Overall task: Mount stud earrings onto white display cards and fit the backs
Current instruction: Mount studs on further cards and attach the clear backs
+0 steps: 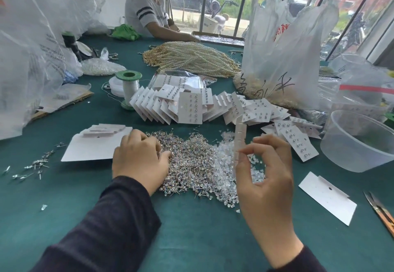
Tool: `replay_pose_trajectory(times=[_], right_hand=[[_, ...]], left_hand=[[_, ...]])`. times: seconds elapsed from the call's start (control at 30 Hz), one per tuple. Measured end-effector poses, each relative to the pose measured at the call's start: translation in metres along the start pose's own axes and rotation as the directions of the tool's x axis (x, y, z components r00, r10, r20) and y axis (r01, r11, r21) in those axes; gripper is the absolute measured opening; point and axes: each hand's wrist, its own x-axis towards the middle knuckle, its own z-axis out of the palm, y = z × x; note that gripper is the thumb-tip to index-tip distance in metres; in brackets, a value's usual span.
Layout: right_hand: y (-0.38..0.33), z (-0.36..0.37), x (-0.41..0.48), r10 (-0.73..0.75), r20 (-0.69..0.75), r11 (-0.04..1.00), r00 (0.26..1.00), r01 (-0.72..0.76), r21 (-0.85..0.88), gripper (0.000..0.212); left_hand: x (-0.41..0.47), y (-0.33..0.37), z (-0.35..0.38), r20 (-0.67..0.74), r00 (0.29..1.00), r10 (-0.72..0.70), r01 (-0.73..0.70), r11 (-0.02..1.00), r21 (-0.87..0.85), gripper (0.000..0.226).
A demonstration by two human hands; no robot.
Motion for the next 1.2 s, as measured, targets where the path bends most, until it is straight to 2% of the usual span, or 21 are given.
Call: replay_pose_trajectory(times=[0.1, 0.27, 0.33, 0.43, 0.5, 0.57, 0.6, 0.63, 0.7, 0.73, 0.77, 0.83, 1.03, 1.1, 1.2], right_hand=[[0.0, 0.001, -0.001, 0.133, 0.094, 0.974, 0.987, -0.148, 0.173, 0.007], [0.0, -0.003, 0.002, 0.321, 0.226, 0.851, 0.92, -0.385, 0.357, 0.022], [0.0, -0.003, 0.002, 0.423, 0.31, 0.72, 0.851, -0.524, 0.455, 0.019], [-0.002, -0.005, 0.005, 0.504, 0.496, 0.389, 0.707, -0.699, 0.601, 0.007], [-0.004, -0.006, 0.007, 0.507, 0.59, 0.195, 0.628, -0.751, 0.631, 0.01], [-0.005, -0.006, 0.009, 0.499, 0.653, 0.06, 0.57, -0.775, 0.63, 0.018], [-0.006, -0.007, 0.009, 0.493, 0.675, 0.017, 0.548, -0.782, 0.623, 0.022], [-0.006, -0.006, 0.009, 0.486, 0.694, -0.016, 0.531, -0.788, 0.615, 0.026], [-0.008, -0.006, 0.009, 0.47, 0.719, -0.048, 0.511, -0.799, 0.599, 0.028], [-0.009, -0.005, 0.008, 0.458, 0.73, -0.048, 0.507, -0.806, 0.59, 0.027], [-0.009, -0.004, 0.007, 0.446, 0.739, -0.04, 0.505, -0.813, 0.58, 0.025], [-0.011, -0.002, 0.004, 0.428, 0.748, -0.02, 0.507, -0.822, 0.569, 0.021], [-0.016, 0.002, -0.001, 0.396, 0.764, 0.045, 0.51, -0.842, 0.538, 0.013], [-0.017, 0.002, -0.002, 0.387, 0.771, 0.063, 0.505, -0.849, 0.525, 0.016], [-0.018, 0.002, -0.002, 0.361, 0.788, 0.028, 0.5, -0.85, 0.526, 0.02]], left_hand=[[0.004, -0.003, 0.001, -0.056, 0.998, -0.018, 0.012, 0.994, -0.11, 0.01], [0.006, -0.004, 0.0, -0.109, 0.993, -0.053, 0.025, 0.969, -0.247, 0.015], [0.007, -0.003, -0.003, -0.147, 0.987, -0.064, 0.015, 0.949, -0.315, 0.017], [0.007, -0.001, -0.006, -0.19, 0.98, -0.064, -0.015, 0.921, -0.388, 0.018], [0.005, 0.001, -0.007, -0.191, 0.98, -0.052, -0.027, 0.921, -0.388, 0.017], [0.004, 0.003, -0.008, -0.164, 0.984, -0.065, -0.01, 0.907, -0.421, 0.015], [0.004, 0.005, -0.009, -0.127, 0.988, -0.09, 0.015, 0.866, -0.499, 0.014], [0.002, 0.007, -0.011, -0.064, 0.992, -0.112, 0.047, 0.777, -0.628, 0.013], [-0.004, 0.016, -0.018, 0.067, 0.995, -0.076, 0.095, 0.474, -0.876, 0.016], [-0.008, 0.02, -0.02, 0.097, 0.995, -0.023, 0.099, 0.344, -0.934, 0.017], [-0.011, 0.025, -0.021, 0.101, 0.995, 0.022, 0.091, 0.263, -0.96, 0.017], [-0.016, 0.032, -0.02, 0.082, 0.994, 0.076, 0.069, 0.169, -0.983, 0.014], [-0.022, 0.037, -0.019, -0.022, 0.995, 0.096, -0.039, 0.176, -0.984, 0.014], [-0.024, 0.038, -0.019, -0.053, 0.991, 0.119, -0.078, 0.214, -0.974, 0.014], [-0.027, 0.039, -0.017, -0.087, 0.985, 0.152, -0.128, 0.281, -0.951, 0.011]])
